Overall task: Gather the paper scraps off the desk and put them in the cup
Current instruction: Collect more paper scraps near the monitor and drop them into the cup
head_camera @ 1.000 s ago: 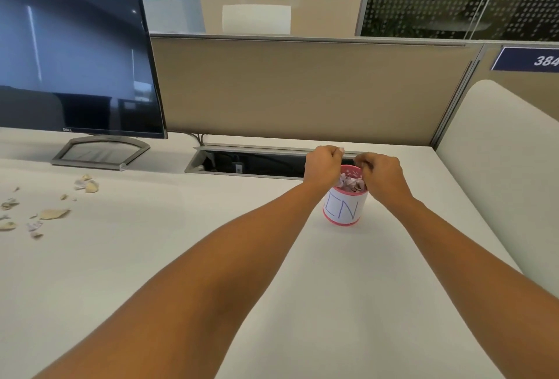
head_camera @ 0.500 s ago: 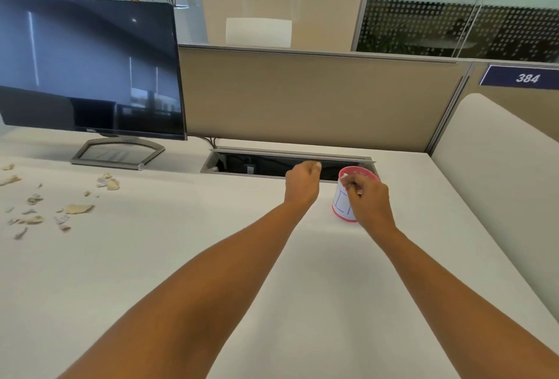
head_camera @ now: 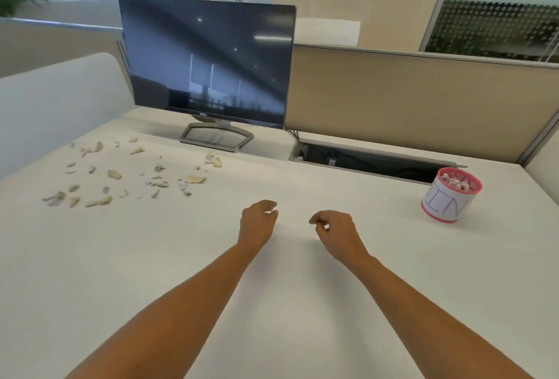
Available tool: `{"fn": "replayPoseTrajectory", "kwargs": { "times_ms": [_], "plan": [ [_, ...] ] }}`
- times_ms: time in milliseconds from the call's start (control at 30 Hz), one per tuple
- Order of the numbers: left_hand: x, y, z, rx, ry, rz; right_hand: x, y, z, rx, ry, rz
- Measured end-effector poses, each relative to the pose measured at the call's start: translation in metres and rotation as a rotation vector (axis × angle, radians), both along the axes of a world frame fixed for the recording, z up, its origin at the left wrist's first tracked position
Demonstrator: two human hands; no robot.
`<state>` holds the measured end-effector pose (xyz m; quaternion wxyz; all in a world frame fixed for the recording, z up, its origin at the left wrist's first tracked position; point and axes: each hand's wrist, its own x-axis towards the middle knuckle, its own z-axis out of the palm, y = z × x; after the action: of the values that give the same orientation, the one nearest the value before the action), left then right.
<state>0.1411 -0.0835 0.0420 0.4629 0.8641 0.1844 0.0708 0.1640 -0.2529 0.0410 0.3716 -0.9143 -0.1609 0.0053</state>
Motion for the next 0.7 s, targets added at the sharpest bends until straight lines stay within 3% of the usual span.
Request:
{"fn": "replayPoseTrajectory", "kwargs": {
  "times_ms": [400, 700],
  "plan": [
    [-0.050, 0.210, -0.019, 0.193, -0.022, 0.271, -0.006, 0.183, -0.003, -0.064, 0.015, 0.230],
    [-0.024, 0.262, -0.038, 0.347, 0.105, 0.124, 0.014, 0.267, -0.017, -0.310, 0.114, 0.357]
  ]
}}
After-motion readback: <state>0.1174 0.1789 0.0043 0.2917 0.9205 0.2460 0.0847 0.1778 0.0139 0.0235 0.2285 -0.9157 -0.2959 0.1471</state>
